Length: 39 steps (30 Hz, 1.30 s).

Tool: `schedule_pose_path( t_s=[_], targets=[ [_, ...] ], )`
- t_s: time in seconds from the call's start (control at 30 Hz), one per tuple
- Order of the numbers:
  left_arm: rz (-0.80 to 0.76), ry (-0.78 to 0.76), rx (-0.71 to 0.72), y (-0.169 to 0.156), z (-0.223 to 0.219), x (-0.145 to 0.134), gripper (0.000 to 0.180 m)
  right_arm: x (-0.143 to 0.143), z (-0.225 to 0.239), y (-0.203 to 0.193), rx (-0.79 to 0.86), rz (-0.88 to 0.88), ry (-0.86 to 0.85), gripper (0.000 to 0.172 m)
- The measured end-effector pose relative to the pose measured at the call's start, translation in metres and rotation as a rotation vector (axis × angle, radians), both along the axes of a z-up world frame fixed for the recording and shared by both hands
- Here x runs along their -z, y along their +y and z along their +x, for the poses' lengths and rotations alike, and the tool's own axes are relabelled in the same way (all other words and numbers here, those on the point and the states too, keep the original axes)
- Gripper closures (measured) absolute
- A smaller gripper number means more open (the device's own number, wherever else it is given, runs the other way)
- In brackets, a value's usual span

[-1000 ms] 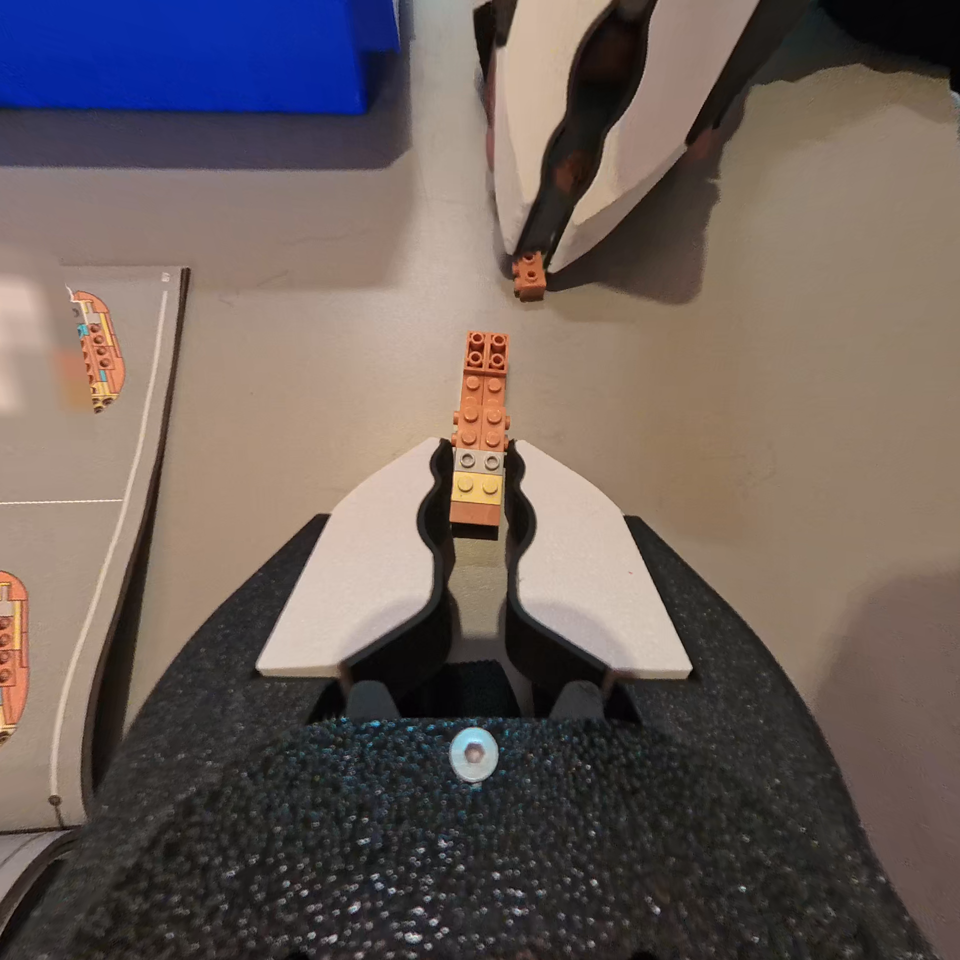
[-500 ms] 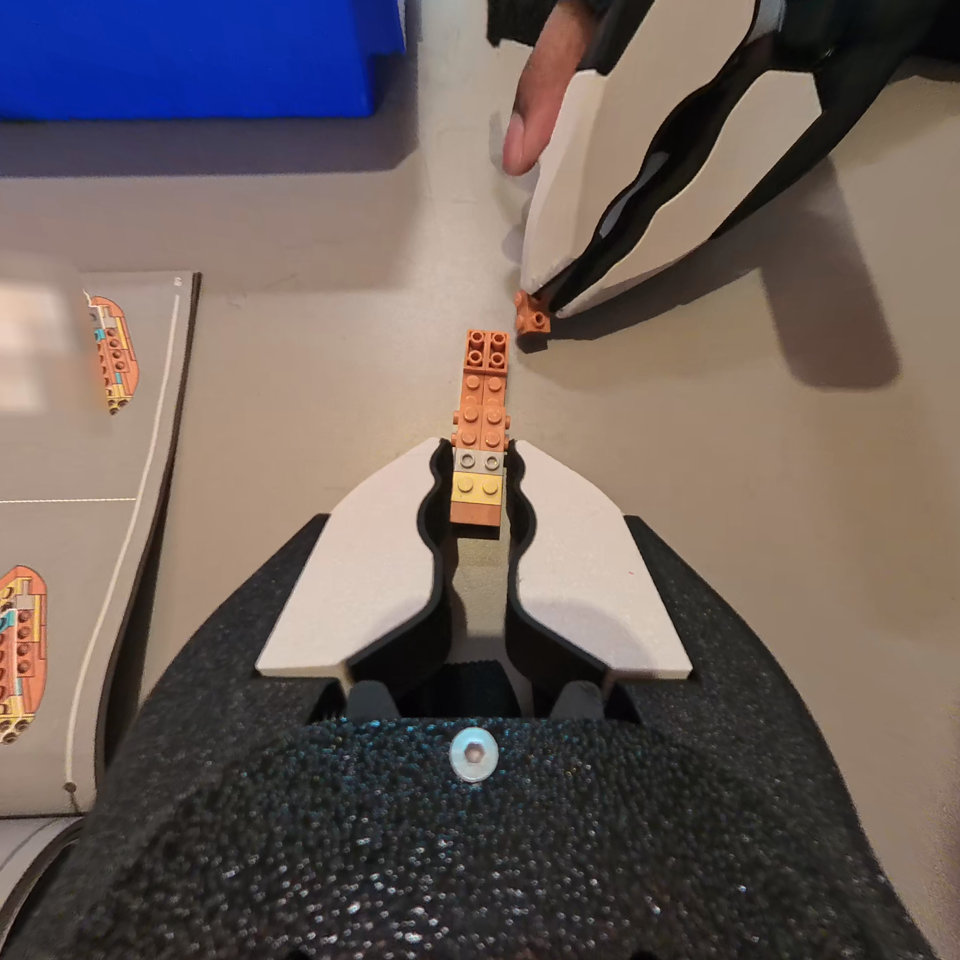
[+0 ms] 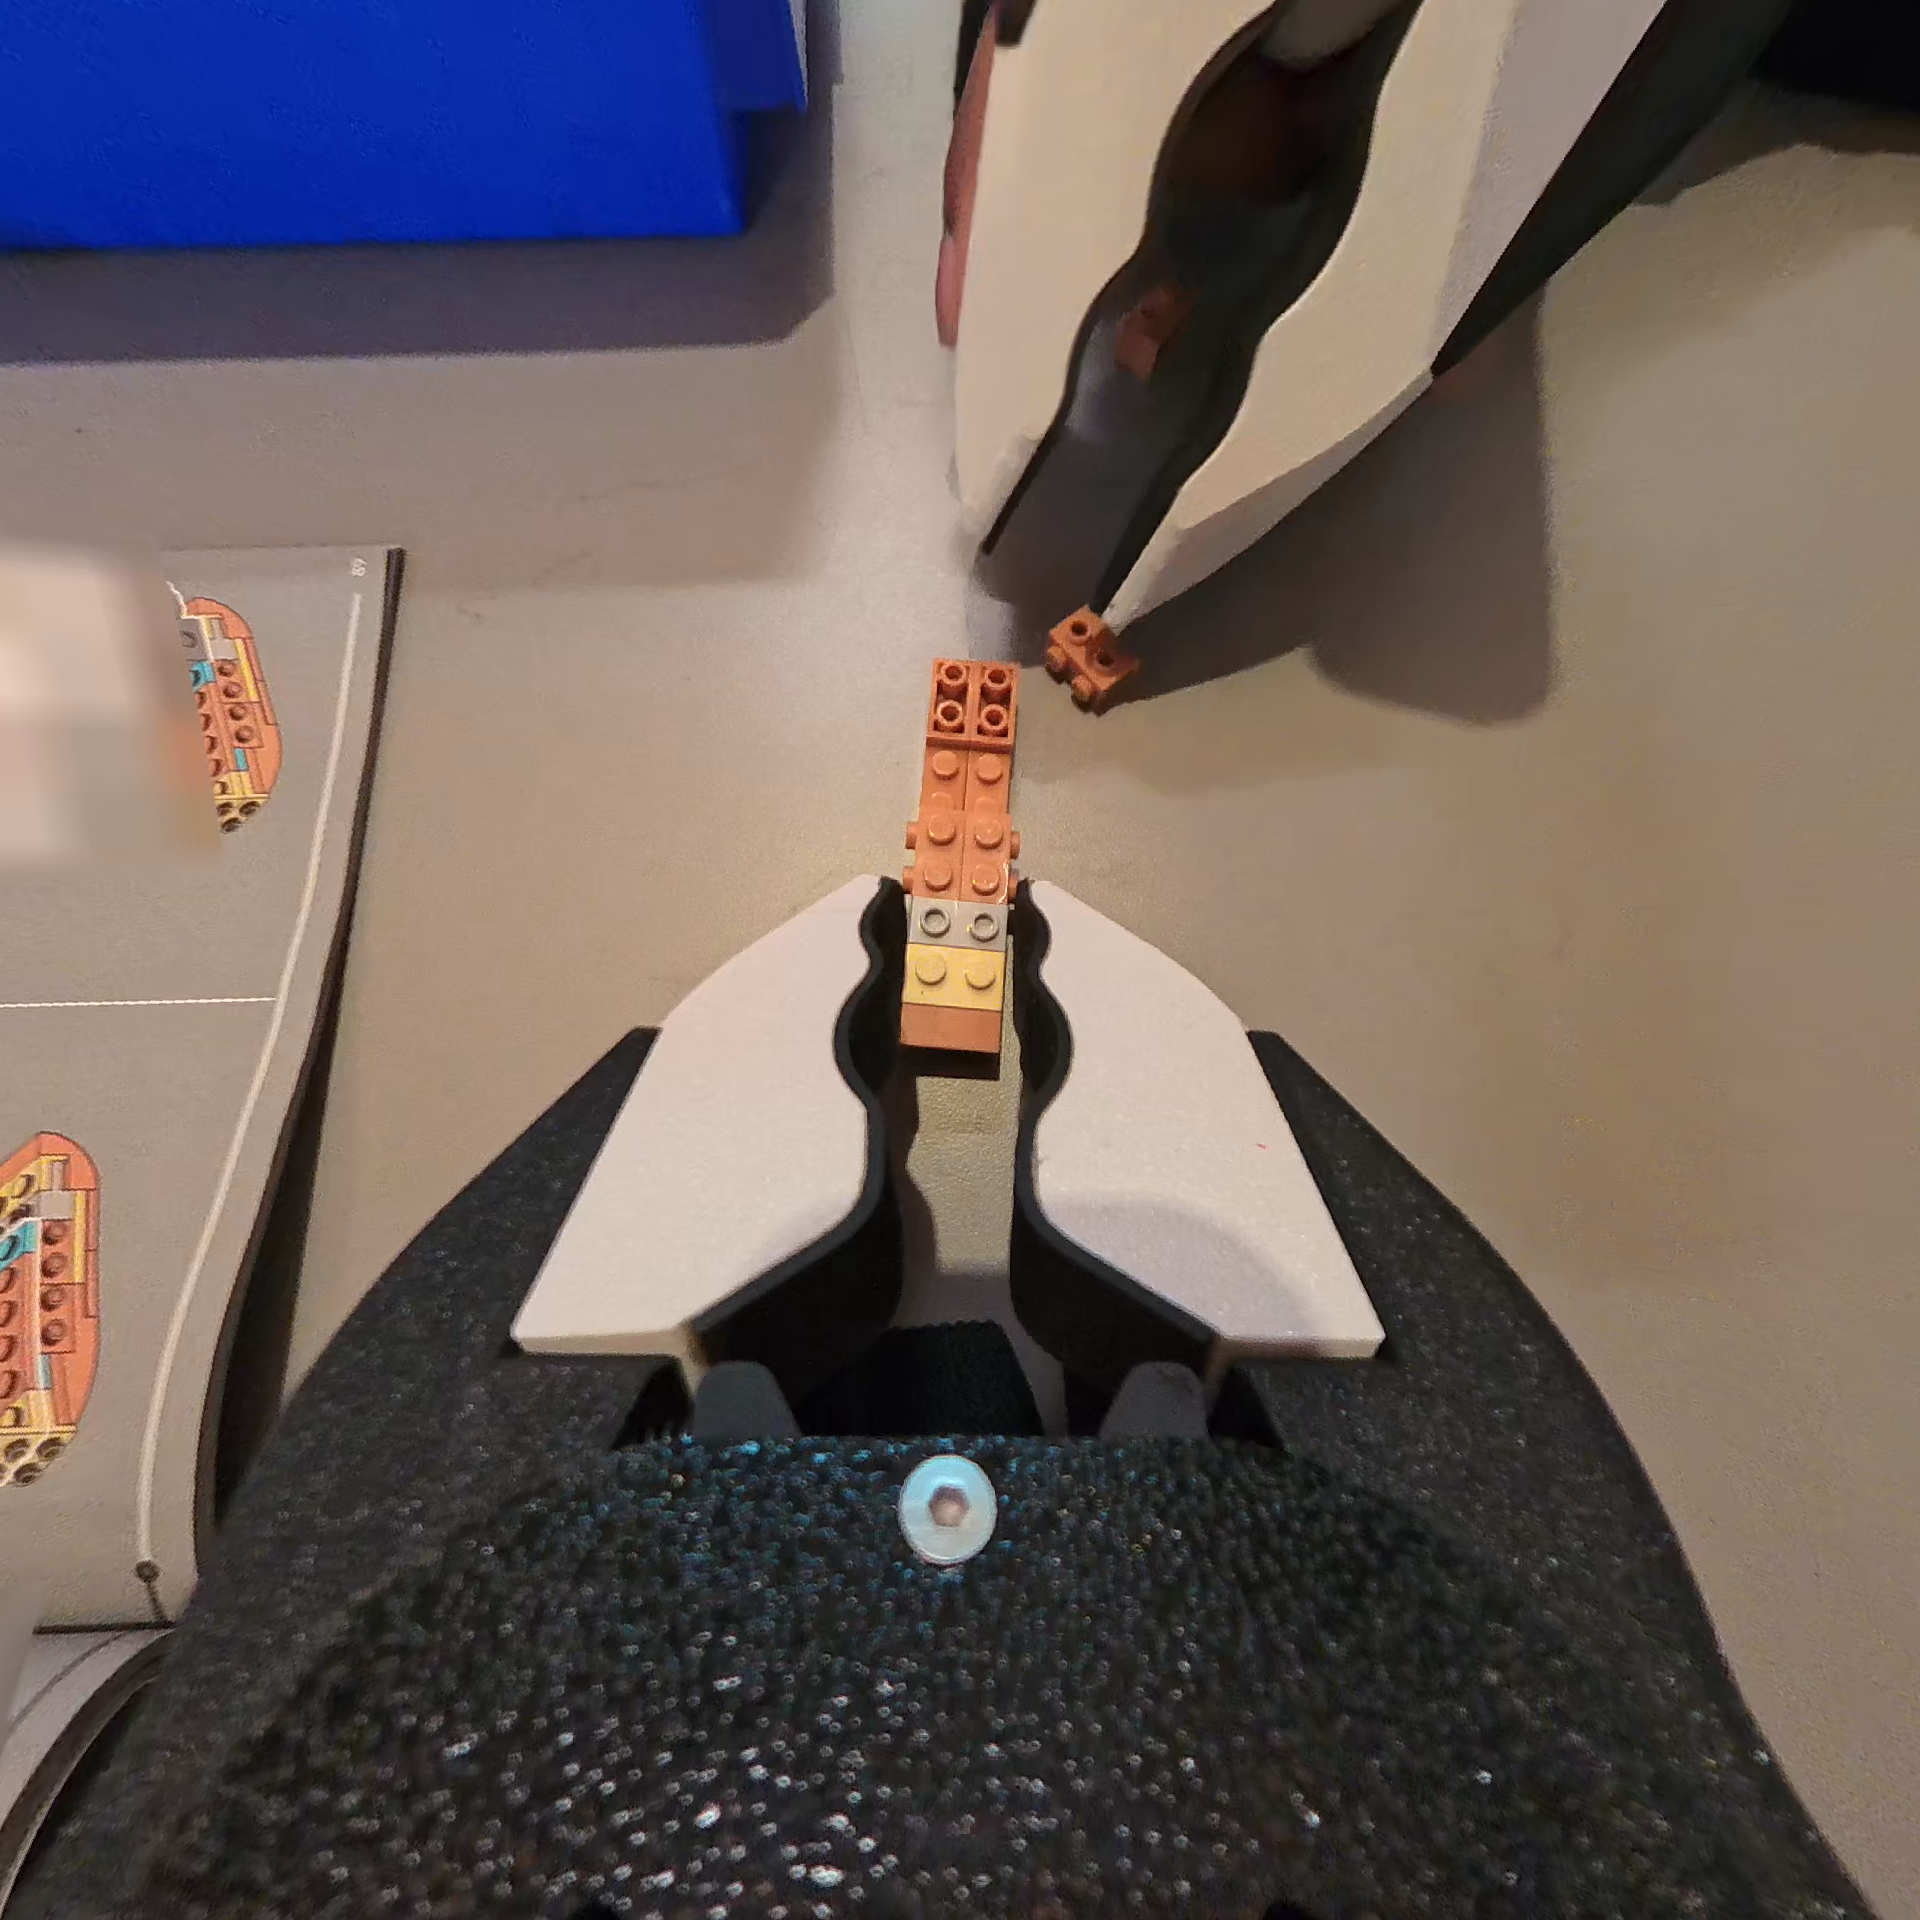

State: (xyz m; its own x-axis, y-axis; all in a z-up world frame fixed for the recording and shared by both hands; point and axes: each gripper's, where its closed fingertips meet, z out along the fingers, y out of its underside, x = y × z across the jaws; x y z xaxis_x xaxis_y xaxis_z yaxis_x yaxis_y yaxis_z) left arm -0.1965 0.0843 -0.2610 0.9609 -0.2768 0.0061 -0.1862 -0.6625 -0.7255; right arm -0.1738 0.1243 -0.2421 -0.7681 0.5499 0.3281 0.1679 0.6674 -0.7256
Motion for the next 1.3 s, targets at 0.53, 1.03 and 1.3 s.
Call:
schedule_pose_path(
  t_s=[0.53, 1.03, 1.3],
  targets=[
    [0.001, 0.002, 0.000, 0.000, 0.000, 0.000, 0.161, -0.002, 0.006, 0.007, -0.019, 0.058, 0.031, 0.150],
    [0.002, 0.008, 0.001, 0.000, 0.000, 0.000, 0.161, 0.013, 0.017, 0.010, -0.056, 0.147, -0.044, 0.146],
    [-0.002, -0.002, 0.004, -0.001, 0.001, 0.001, 0.161, 0.005, 0.009, -0.008, -0.113, 0.135, -0.004, 0.146]
  ],
)
